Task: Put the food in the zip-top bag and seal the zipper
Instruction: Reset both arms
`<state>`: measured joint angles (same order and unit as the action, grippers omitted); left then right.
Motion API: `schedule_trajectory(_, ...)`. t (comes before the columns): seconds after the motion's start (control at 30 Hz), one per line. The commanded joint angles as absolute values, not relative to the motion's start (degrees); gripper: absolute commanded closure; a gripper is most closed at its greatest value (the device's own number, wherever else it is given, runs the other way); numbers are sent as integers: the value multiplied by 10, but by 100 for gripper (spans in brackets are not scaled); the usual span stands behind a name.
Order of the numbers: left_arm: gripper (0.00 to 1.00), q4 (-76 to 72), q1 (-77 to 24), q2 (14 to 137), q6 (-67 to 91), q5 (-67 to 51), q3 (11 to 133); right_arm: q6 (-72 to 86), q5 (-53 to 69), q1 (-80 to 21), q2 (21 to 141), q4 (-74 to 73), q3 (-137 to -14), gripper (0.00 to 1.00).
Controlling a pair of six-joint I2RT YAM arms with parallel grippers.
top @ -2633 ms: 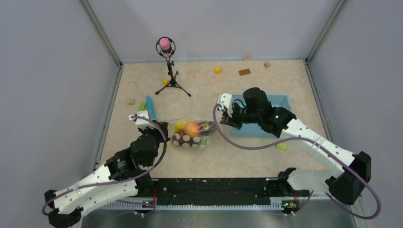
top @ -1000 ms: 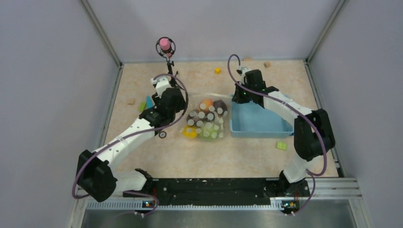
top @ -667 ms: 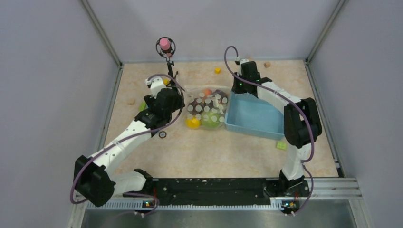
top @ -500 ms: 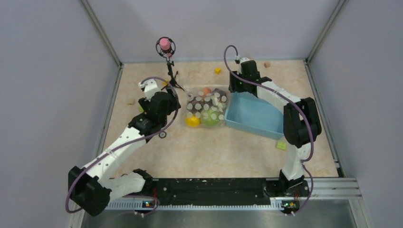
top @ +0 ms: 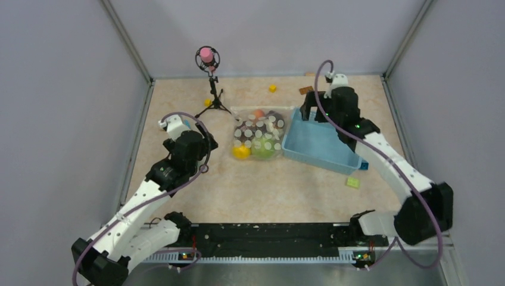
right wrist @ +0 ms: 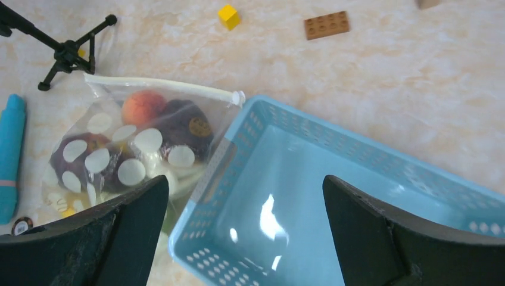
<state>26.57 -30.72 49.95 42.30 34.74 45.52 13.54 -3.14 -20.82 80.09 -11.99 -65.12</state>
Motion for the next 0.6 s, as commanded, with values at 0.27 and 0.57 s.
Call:
schedule_trajectory(0.27, 2, 392, -305, 392, 487, 310, 417, 259, -168, -204, 371, -203, -356, 1)
schedule_trajectory(0.57, 2, 411, -305, 367, 500, 302, 394, 256, -150, -203, 245, -205, -321, 1)
